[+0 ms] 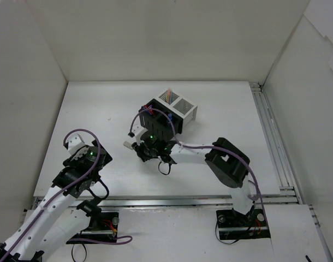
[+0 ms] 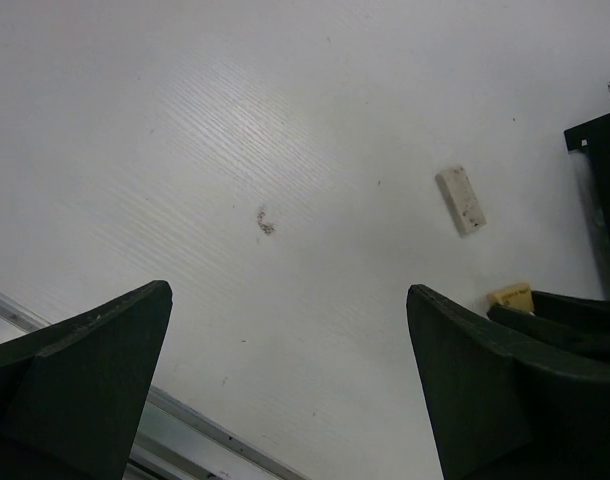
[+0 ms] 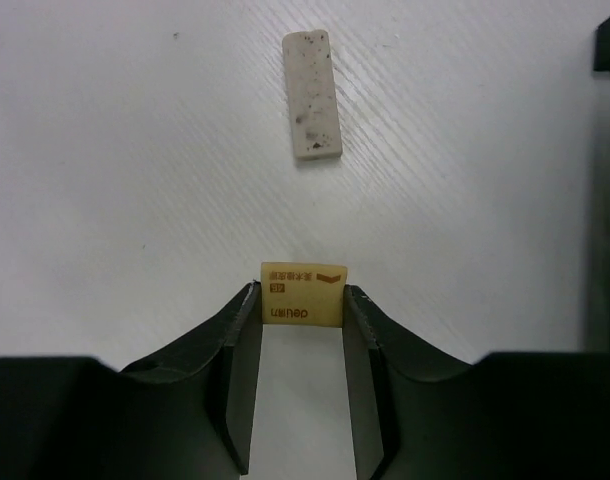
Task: Sort the stationery into containers
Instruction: Pick up the stationery from the center of the board, then place the stationery in the storage box.
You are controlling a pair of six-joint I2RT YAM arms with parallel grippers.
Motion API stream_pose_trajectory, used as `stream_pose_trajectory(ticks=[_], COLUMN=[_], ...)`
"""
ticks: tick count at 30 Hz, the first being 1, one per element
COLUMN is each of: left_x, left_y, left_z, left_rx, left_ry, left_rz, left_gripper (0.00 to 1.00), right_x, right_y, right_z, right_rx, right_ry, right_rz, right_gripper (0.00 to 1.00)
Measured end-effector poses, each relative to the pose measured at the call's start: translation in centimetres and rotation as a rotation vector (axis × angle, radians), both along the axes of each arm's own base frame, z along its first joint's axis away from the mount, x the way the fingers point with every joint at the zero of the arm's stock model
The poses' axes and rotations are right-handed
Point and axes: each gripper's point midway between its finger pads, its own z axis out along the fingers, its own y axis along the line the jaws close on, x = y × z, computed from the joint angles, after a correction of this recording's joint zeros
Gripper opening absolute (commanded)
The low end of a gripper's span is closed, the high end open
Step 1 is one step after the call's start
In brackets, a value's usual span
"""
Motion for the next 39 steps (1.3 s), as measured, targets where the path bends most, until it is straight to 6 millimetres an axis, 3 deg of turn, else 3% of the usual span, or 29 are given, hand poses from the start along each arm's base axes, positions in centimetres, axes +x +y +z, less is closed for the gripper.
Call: stream_pose_trajectory(ticks=[4,7,11,13,20,23,26,29,31,32,33,34,36,38,39], left_x=[0.5,1.2,2.4,3.0,7.1,8.9,10.5,11.8,12.5,12.8,13.0,13.2,13.5,13.7,13.8], left_y=[-0.4,-1.0,-1.7,-1.8,-2.5,-3.0,-3.9,-4.7,-5.3,-5.4,-5.6,-5.8,-6.1,-6.5,-6.6], left_z=[-0.1,-0.2,-0.3,-0.3,0.0,-0.6,-1.5,-2.4,-3.0,-3.4,-3.6,-3.9,-4.3,-4.5,-4.7], left_rx=[0.014,0.019,0.021,0.024,-0.009,-0.025,-0.033,-0.038,-0.043,-0.045,-0.048,-0.051,-0.055,-0.063,-0.068], left_ry=[0.012,0.018,0.025,0.036,0.075,0.107,0.148,0.191,0.213,0.225,0.234,0.244,0.258,0.268,0.274], left_rz=[-0.017,-0.051,-0.073,-0.075,-0.086,-0.108,-0.139,-0.167,-0.183,-0.189,-0.195,-0.200,-0.209,-0.220,-0.224], left_gripper=[1.00,1.00,1.00,1.00,1.00,1.00,1.00,1.00,1.00,1.00,1.00,1.00,1.00,1.00,1.00], right_x=[-0.8,-0.1,2.7,4.7,11.1,13.3,15.3,16.5,16.8,16.9,16.9,16.8,16.6,16.6,16.7], right_y=[-2.3,-4.0,-7.7,-10.0,-19.0,-21.5,-22.0,-21.0,-20.4,-20.2,-20.2,-20.1,-20.1,-20.3,-20.4], right_z=[5.6,12.8,20.1,21.5,20.5,19.5,17.9,15.6,14.0,13.3,12.6,12.0,11.5,11.4,11.5], right_rx=[0.068,0.163,0.258,0.262,0.170,0.137,0.110,0.075,0.052,0.041,0.034,0.026,0.018,0.016,0.019], right_ry=[-0.092,-0.238,-0.396,-0.441,-0.461,-0.427,-0.376,-0.311,-0.272,-0.255,-0.237,-0.218,-0.196,-0.188,-0.190], right_rz=[-0.006,-0.058,-0.196,-0.284,-0.537,-0.592,-0.585,-0.543,-0.517,-0.511,-0.508,-0.507,-0.506,-0.511,-0.513], right_gripper=[0.11,0.11,0.11,0.10,0.11,0.14,0.14,0.17,0.29,0.39,0.55,0.59,0.74,0.97,0.98])
